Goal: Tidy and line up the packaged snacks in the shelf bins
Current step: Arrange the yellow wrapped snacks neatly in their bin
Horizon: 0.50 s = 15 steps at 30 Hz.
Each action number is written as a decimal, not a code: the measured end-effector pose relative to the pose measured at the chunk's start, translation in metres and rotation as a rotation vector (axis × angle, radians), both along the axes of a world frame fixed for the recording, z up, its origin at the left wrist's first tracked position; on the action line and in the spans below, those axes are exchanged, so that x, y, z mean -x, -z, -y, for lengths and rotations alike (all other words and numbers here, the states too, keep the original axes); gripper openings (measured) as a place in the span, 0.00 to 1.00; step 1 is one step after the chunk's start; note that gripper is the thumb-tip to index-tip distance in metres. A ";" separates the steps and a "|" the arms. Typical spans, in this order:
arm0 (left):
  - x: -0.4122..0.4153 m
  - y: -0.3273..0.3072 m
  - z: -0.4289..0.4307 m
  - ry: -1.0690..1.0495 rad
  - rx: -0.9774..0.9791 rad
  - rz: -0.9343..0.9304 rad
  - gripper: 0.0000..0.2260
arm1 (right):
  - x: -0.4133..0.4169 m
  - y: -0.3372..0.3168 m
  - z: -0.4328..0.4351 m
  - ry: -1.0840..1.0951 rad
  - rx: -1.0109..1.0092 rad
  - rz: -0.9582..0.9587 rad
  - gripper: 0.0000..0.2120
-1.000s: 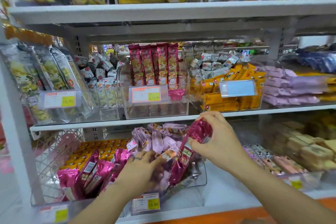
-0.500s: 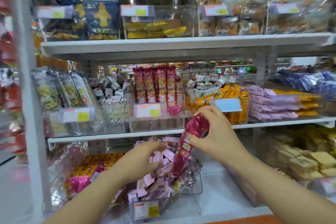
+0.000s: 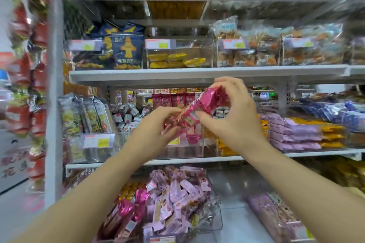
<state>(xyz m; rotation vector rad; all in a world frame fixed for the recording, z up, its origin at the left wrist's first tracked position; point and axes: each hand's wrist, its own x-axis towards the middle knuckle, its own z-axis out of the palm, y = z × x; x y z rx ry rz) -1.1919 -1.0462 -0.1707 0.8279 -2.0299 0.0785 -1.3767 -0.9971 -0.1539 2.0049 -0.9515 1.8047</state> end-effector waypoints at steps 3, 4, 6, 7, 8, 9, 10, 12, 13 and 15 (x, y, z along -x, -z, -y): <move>-0.002 -0.010 0.014 -0.029 0.034 -0.028 0.18 | -0.009 -0.001 0.018 0.028 0.102 -0.016 0.19; -0.004 -0.010 0.021 -0.061 0.019 -0.007 0.19 | -0.011 0.002 0.028 0.039 0.105 -0.022 0.20; -0.010 -0.003 0.037 -0.127 -0.040 0.046 0.20 | -0.016 0.011 0.051 0.068 0.074 -0.033 0.21; -0.013 0.003 0.045 -0.153 -0.073 0.067 0.20 | -0.018 0.017 0.062 0.085 0.049 -0.038 0.21; -0.017 0.011 0.052 -0.177 -0.102 0.087 0.20 | -0.020 0.024 0.073 0.104 0.021 -0.044 0.21; -0.021 0.018 0.059 -0.205 -0.124 0.112 0.20 | -0.022 0.031 0.083 0.128 -0.007 -0.050 0.21; -0.024 0.024 0.065 -0.236 -0.140 0.147 0.20 | -0.024 0.036 0.093 0.157 -0.037 -0.053 0.22; -0.032 0.037 0.077 -0.273 -0.153 0.211 0.20 | -0.029 0.043 0.108 0.208 -0.097 -0.054 0.22; -0.035 0.042 0.082 -0.273 -0.162 0.234 0.20 | -0.031 0.044 0.115 0.222 -0.117 -0.050 0.23; -0.040 0.051 0.090 -0.269 -0.189 0.264 0.20 | -0.034 0.043 0.124 0.236 -0.151 -0.044 0.23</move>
